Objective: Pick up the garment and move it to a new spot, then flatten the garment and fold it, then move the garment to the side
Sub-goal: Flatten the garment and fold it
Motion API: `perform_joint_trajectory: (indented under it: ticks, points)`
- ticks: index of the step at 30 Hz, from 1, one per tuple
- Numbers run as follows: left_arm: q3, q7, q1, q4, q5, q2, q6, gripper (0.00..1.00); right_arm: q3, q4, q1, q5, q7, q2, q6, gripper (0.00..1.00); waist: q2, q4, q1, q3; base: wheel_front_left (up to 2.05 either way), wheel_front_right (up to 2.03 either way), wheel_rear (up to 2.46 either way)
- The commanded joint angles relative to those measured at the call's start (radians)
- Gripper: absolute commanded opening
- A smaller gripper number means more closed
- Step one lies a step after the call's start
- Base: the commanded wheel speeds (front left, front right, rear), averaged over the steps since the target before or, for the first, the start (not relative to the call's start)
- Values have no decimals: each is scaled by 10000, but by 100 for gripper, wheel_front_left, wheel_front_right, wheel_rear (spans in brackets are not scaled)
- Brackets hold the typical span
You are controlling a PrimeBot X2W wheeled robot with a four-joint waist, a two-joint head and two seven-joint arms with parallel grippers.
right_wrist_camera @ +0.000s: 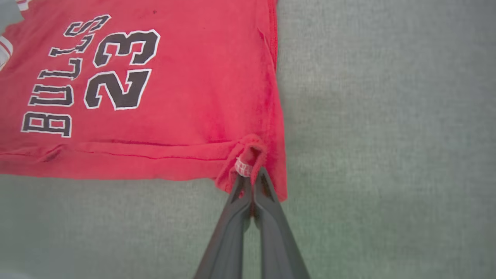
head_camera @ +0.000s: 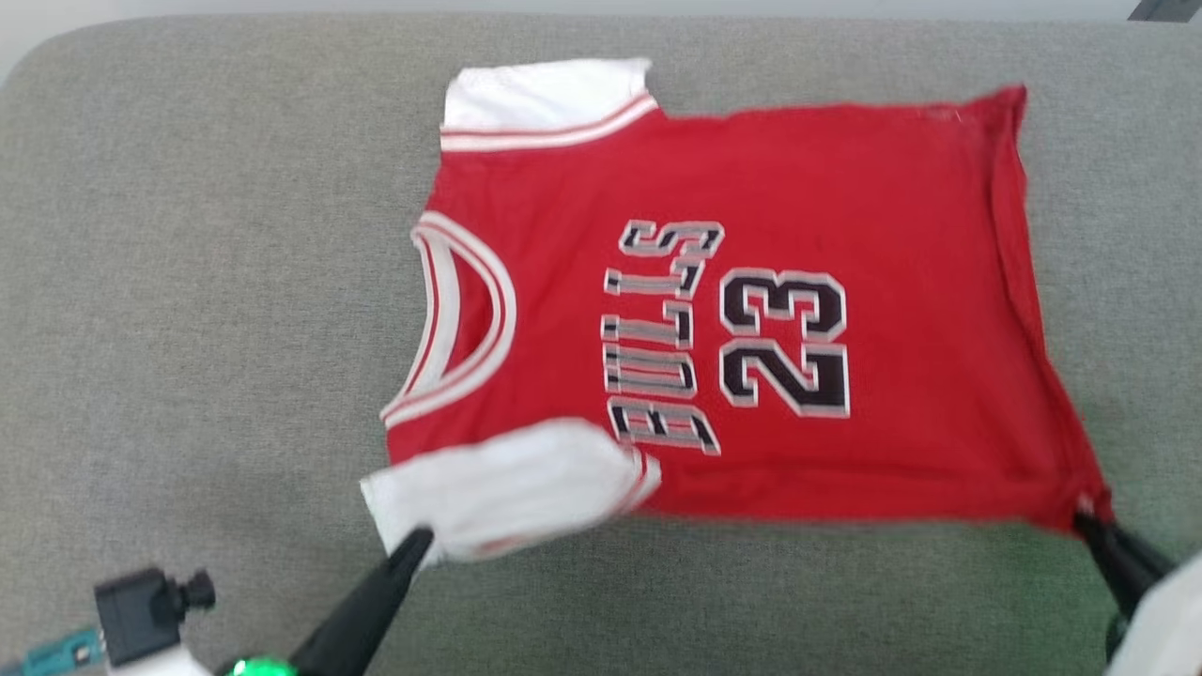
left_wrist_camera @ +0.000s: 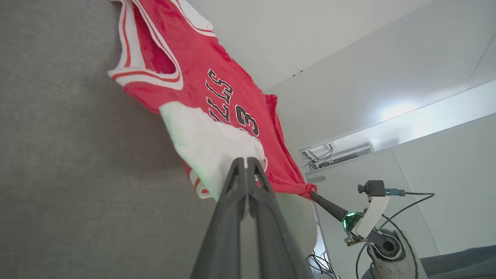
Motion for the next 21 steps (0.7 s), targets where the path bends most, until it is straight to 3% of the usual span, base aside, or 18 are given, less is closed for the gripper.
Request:
perform_joint_trajectory:
  ticks: [1,9,21]
  points:
    - [119,-48,329,-251,112,147,19,0,-112,-376,422,94,191,177,-8,0,0,-2,0,20,0,0,0]
    - [685,-48,328,-634,449,316,19,0,-219,-1034,572,-59,138,550,-6,0,0,-85,0,262,0,0,0]
    - [544,-5,-3311,608,-193,-373,19,0,162,1329,-3076,-867,-1184,667,-6,0,0,-441,0,1408,0,0,0]
